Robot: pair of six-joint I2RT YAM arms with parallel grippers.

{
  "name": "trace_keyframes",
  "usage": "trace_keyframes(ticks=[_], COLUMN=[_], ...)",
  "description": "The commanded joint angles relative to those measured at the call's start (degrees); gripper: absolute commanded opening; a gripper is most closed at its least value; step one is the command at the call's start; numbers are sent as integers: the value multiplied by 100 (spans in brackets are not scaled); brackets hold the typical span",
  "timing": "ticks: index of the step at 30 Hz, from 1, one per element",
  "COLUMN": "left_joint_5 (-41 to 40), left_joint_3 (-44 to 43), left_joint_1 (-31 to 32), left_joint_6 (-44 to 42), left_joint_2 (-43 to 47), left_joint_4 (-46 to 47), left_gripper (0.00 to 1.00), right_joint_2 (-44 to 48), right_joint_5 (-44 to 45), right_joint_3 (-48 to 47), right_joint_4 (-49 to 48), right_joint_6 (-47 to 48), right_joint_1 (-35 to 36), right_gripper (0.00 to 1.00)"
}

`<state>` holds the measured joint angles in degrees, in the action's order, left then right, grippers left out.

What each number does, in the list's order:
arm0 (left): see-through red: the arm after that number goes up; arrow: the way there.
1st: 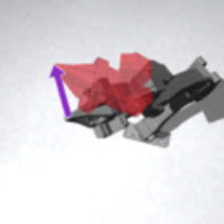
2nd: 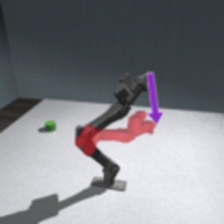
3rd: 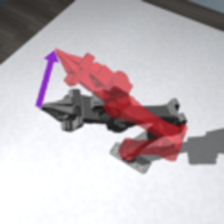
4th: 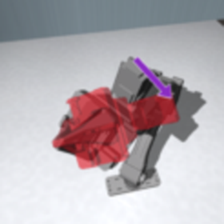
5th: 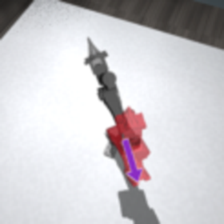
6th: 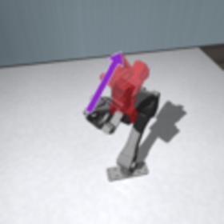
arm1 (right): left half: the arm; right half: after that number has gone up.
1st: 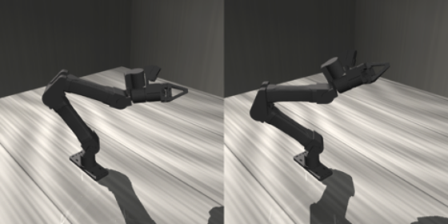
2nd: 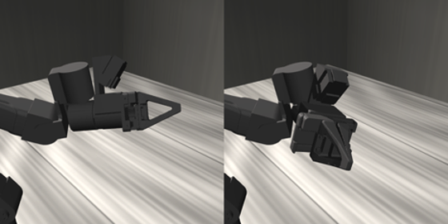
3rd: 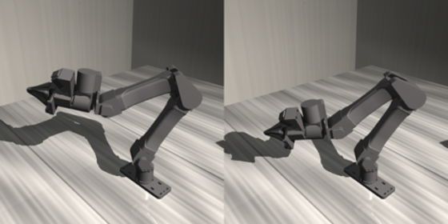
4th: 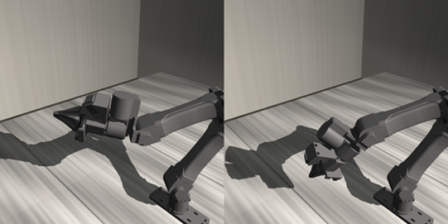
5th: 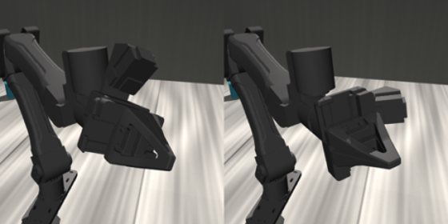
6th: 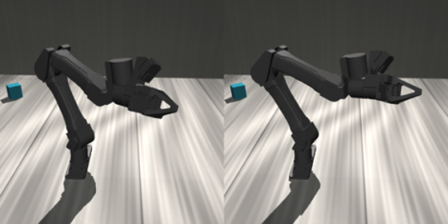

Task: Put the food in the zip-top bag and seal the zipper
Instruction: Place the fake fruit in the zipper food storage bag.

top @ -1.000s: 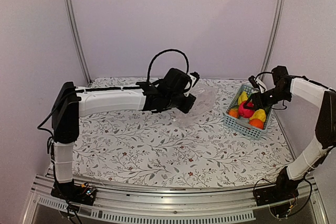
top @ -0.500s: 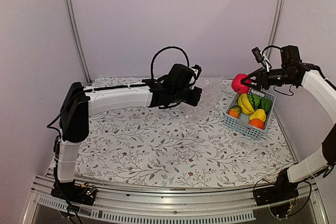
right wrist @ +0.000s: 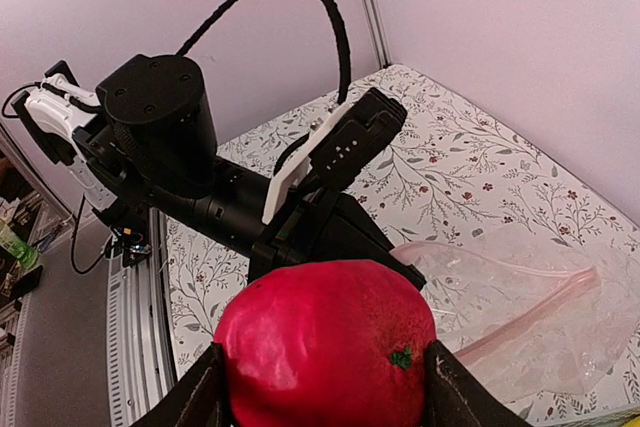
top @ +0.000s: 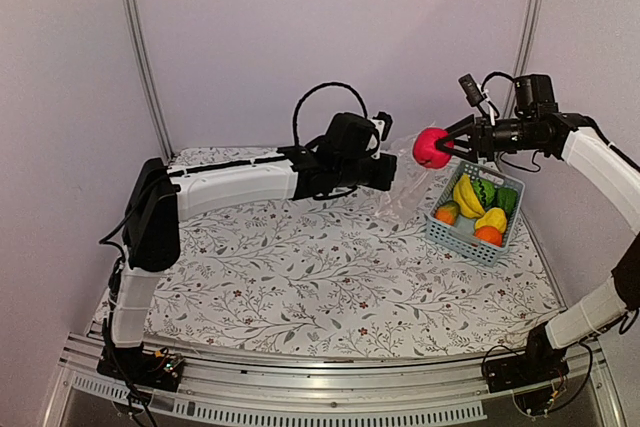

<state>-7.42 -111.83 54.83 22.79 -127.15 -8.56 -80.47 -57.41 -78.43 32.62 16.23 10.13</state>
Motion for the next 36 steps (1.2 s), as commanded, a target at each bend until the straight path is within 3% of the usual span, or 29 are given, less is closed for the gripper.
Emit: trace_keyframes(ticks=[1, 7, 12, 26, 36], left_joint_5=[274, 462, 452, 450, 404], left_joint_3=[58, 320, 519, 991, 1026], left_joint_1=[-60, -39, -40, -36, -44], left_joint_6=[185, 333, 430, 530, 493], left_joint_2=[172, 377, 551, 885, 834], left_joint_4=[221, 458, 620, 1108, 1077], left_gripper=[0, 0, 0, 0, 0], right_joint_2=[-178, -402, -517, -1030, -1111], right_joint_5=[52, -62, 727, 1675, 1803], right_joint_3=[111, 158, 104, 108, -31], right_joint_4=[-362, -677, -722, -517, -447], right_joint_6=[-253, -607, -822, -775, -735], right_joint_1=[18, 35, 50, 262, 412], right_gripper=[47, 47, 48, 51, 70])
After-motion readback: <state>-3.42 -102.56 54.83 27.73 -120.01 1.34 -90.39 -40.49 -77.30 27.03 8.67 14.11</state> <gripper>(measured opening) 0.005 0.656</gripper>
